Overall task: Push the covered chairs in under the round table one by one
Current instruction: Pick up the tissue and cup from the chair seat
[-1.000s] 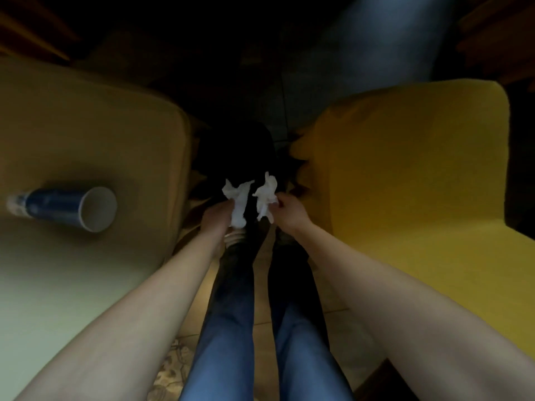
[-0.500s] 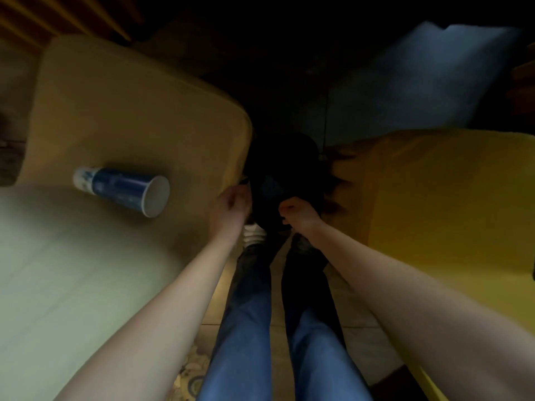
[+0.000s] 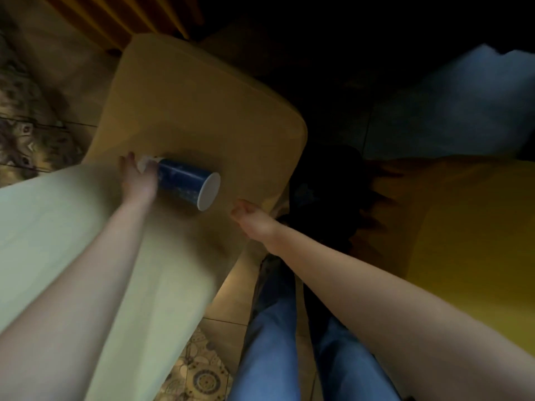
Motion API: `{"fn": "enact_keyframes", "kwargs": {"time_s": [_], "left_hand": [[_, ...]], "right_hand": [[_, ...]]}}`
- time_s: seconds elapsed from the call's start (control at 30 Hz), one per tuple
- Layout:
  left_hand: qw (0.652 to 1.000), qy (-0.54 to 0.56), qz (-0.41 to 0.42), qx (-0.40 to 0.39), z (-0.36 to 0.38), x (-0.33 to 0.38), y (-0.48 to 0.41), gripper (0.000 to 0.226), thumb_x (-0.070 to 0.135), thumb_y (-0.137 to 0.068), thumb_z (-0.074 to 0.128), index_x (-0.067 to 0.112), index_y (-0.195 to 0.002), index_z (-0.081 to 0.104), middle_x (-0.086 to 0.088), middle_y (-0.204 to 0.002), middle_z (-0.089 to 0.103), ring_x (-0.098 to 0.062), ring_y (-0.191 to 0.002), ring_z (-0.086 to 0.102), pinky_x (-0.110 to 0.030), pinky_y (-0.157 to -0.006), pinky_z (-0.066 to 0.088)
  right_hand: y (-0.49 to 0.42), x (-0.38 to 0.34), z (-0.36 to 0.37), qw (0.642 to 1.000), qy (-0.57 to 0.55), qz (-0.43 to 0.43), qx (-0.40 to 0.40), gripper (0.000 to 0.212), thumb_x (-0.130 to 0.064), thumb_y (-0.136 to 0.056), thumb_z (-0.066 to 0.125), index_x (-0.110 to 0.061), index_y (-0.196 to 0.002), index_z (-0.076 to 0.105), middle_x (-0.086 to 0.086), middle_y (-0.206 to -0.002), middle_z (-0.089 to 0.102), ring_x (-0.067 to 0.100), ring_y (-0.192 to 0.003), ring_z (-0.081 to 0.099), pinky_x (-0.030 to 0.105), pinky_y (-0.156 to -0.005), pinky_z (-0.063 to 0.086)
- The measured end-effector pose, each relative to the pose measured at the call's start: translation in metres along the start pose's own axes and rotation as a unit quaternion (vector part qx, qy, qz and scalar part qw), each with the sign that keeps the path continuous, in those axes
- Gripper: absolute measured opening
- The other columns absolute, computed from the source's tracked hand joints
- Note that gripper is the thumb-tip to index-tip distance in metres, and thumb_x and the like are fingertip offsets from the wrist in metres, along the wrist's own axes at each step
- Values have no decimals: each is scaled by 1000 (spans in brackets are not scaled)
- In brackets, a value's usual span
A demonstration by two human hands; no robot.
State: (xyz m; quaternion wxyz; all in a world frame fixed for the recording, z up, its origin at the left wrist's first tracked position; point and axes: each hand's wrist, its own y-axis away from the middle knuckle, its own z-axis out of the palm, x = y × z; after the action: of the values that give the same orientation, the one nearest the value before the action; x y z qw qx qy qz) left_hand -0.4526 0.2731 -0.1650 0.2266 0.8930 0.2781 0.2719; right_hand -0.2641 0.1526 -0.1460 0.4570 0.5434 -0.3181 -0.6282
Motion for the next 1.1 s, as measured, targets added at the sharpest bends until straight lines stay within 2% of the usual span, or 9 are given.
{"fn": "enact_keyframes", "kwargs": {"time_s": [0.1,0.33,0.5,0.63,0.77,0.87,0.97,1.03,1.1], "left_hand": [[995,-59,-40,-65,-10,-7,-17,54,34,-98,37,4,-142,28,-23,-146,35,-38,-130,39,-43,-104,34],[998,-54,-13,-28,15,-22,15,36,31,-92,52,8,-118,61,-22,-123,61,-38,-116,55,-44,-98,42],[994,29,-57,-85,59,-30,80,27,29,-87,61,9,-103,70,-19,-99,70,-31,-97,66,-39,-83,50],[951,204,-133,-191,103,-23,144,15,17,-88,62,7,-99,65,-6,-76,65,-7,-57,65,-21,-60,54],[905,247,-197,-284,147,-17,199,12,11,-93,53,12,-83,59,-5,-76,61,-1,-48,61,-20,-61,50],[869,260,-256,-334,173,-13,227,12,16,-96,46,16,-94,58,-1,-85,63,-2,-60,65,-22,-66,47],[839,239,-279,-401,185,-2,244,29,28,-97,43,17,-122,51,1,-108,59,-18,-101,61,-29,-85,43],[851,207,-252,-411,189,7,248,35,31,-97,41,20,-130,47,1,-118,54,-20,-119,53,-30,-91,36],[883,173,-195,-390,187,15,246,39,35,-95,42,20,-131,47,1,-122,55,-22,-121,52,-29,-92,37]], "right_hand": [[3,-13,14,998,-50,-19,-16,53,-29,-101,40,-15,-149,23,7,-153,31,26,-138,34,34,-113,29],[-12,1,22,999,-38,-33,2,55,-32,-99,44,-18,-148,23,10,-146,38,30,-133,39,37,-110,32],[-4,37,-24,968,-58,-51,239,30,-29,-100,42,-8,-117,54,8,-110,58,24,-101,56,29,-79,42],[16,63,-79,921,-90,-67,372,22,-26,-98,47,-8,-106,57,13,-107,61,26,-100,59,31,-84,43],[33,81,-129,903,11,-62,425,26,-27,-96,50,-8,-113,57,13,-120,46,25,-101,51,27,-89,37],[36,87,-153,901,75,-32,426,30,-27,-95,50,-15,-123,52,14,-131,40,31,-115,47,31,-94,37],[36,87,-159,914,9,-38,405,42,-18,-95,47,-19,-137,41,12,-142,33,31,-124,44,40,-104,40],[37,88,-157,917,-33,-60,392,48,-14,-97,43,-16,-143,33,12,-147,31,29,-131,39,41,-109,35],[40,91,-152,920,-53,-74,382,48,-15,-98,41,-15,-145,30,10,-150,31,26,-136,35,38,-113,31]]}}
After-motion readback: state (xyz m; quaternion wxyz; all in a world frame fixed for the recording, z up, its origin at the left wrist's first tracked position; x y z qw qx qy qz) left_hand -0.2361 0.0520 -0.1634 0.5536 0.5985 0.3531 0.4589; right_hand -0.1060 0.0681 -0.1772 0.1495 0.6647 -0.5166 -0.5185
